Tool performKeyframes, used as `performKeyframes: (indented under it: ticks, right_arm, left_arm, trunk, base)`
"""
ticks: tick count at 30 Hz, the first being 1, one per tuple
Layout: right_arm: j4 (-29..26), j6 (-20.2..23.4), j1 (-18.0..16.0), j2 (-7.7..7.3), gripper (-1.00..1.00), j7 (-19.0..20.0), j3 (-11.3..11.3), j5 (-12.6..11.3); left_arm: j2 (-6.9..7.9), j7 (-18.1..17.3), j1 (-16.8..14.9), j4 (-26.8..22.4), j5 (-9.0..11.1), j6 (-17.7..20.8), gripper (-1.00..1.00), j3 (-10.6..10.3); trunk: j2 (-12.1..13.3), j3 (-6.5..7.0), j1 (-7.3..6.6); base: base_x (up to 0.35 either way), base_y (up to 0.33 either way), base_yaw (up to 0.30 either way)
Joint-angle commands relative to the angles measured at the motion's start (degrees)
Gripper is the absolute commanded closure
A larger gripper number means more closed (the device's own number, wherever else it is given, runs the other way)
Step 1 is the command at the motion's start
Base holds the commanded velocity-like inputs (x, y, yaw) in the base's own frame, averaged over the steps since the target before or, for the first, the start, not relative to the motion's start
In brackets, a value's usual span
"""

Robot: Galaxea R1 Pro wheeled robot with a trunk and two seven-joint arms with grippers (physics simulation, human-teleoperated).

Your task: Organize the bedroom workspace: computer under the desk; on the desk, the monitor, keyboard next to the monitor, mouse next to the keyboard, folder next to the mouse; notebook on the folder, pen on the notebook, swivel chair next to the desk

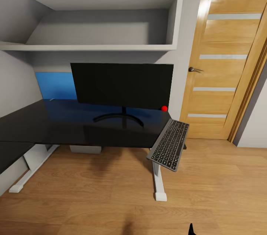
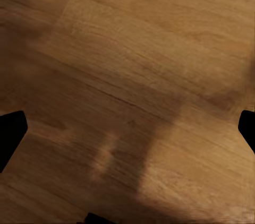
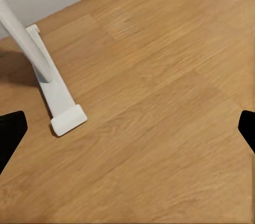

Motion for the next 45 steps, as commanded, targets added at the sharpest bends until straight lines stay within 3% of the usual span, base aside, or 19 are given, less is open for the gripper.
performKeyframes:
  ticks: [1, 5, 18, 20, 26, 33, 45]
  right_arm:
    - [0.69, -0.31, -0.02, 0.01, -1.00, -0.57, 0.30, 0.15]
    - [0.86, -0.38, -0.02, 0.00, -1.00, -0.57, 0.32, 0.21]
    - [0.98, -0.35, -0.02, -0.18, -1.00, -0.62, 0.31, 0.19]
    - [0.98, -0.35, -0.02, -0.20, -1.00, -0.59, 0.32, 0.22]
    - [0.99, -0.35, -0.02, -0.25, -1.00, -0.57, 0.33, 0.27]
    - [0.99, -0.35, -0.02, -0.25, -1.00, -0.57, 0.33, 0.27]
    - [0.99, -0.35, -0.02, -0.20, -1.00, -0.57, 0.33, 0.23]
  left_arm:
    - [0.05, 0.32, 0.01, 6.48, 0.24, -4.27, -1.00, -0.20]
    - [0.17, 0.24, 0.01, 9.82, 0.24, -6.12, -1.00, -0.26]
    - [0.07, 0.21, 0.02, 16.86, 0.28, -6.65, -1.00, -0.31]
    - [0.03, 0.21, 0.01, 16.99, 0.27, -6.94, -1.00, -0.33]
    - [-0.26, 0.22, 0.01, 19.88, 0.09, -15.51, -1.00, -0.74]
    - [-0.47, 0.19, 0.01, 21.25, -0.08, -17.48, -1.00, -0.92]
    - [-0.56, 0.13, 0.01, 21.34, -0.09, -17.55, -1.00, -0.96]
  trunk:
    - [0.39, 0.14, -0.23]
    - [1.99, 0.86, -1.11]
    - [7.21, 3.19, -3.96]
    - [7.21, 3.19, -3.96]
    - [7.21, 3.19, -3.96]
    - [7.21, 3.17, -3.96]
    - [7.21, 2.67, -3.96]
  base:
    - [0.000, 0.000, 0.000]
    - [0.000, 0.000, 0.000]
    - [0.000, 0.000, 0.000]
    - [0.000, 0.000, 0.000]
    - [0.000, -0.002, -0.189]
    - [0.016, -0.191, -0.258]
    - [0.102, -0.328, -0.246]
